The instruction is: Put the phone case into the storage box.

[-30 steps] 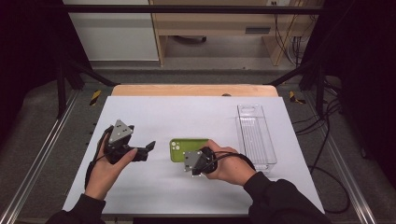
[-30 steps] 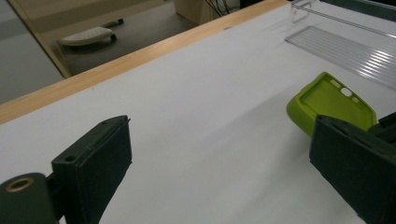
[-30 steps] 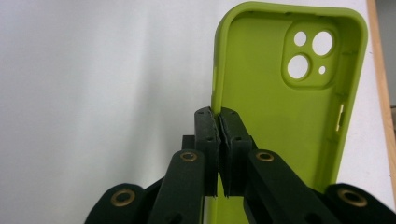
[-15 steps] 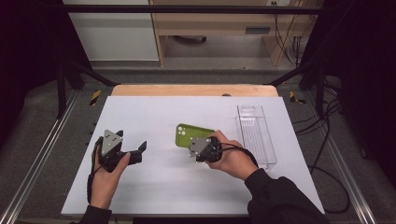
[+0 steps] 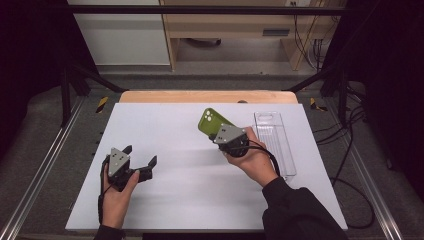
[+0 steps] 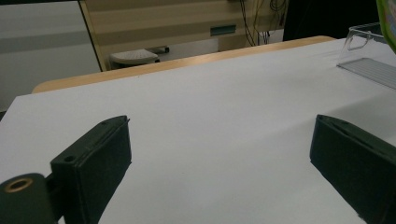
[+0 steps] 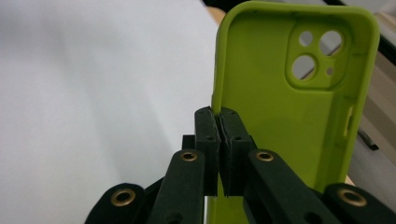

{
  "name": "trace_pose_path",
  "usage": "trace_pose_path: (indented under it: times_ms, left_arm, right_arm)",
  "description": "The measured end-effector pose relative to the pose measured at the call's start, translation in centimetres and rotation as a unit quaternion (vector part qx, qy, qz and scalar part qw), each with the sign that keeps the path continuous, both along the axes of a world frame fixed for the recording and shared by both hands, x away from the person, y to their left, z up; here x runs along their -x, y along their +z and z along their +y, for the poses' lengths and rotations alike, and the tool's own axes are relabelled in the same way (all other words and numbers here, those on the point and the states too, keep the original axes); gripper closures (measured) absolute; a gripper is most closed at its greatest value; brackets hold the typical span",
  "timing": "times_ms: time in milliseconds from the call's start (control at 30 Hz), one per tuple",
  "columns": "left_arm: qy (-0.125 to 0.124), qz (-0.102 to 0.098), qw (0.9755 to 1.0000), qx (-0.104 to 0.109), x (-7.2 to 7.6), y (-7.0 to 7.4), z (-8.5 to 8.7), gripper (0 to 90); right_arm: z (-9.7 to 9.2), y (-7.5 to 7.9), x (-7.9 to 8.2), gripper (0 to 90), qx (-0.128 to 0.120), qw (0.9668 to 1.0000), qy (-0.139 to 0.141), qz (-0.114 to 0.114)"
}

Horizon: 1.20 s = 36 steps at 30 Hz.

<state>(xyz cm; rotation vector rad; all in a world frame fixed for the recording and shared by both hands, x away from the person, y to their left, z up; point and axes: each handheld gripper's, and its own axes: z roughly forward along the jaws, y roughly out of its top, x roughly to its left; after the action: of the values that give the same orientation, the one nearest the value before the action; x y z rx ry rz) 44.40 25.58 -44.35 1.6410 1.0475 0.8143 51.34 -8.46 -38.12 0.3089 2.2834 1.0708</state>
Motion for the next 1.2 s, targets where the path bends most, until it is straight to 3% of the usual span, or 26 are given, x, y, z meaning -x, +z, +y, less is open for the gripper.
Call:
trace_pose_path:
  times_ms: [133,367,600,833,1200]
  left_arm:
    - [-0.001,-0.007,0.9999,-0.008,0.4,-0.3,-0.1,5.0]
    - [0.001,-0.019,0.9998,0.001,0.7,-0.4,-0.1,4.8]
    - [-0.005,-0.012,0.9999,0.009,0.7,-0.8,-0.1,4.7]
    - [-0.005,-0.014,0.9999,0.009,0.8,-0.8,0.1,4.6]
    - [-0.001,-0.016,0.9997,0.017,0.8,-0.9,0.4,4.6]
  right_arm:
    - [-0.8,0.7,-0.8,87.8,-0.048,0.9984,-0.030,0.004]
    - [-2.4,2.7,-1.2,87.8,-0.120,0.9908,-0.061,0.003]
    - [-4.0,4.8,-1.0,88.0,-0.161,0.9827,-0.091,-0.017]
    - [-5.7,5.9,-1.3,88.0,-0.192,0.9740,-0.117,-0.024]
    - [-8.6,6.8,-1.3,88.3,-0.242,0.9543,-0.172,-0.036]
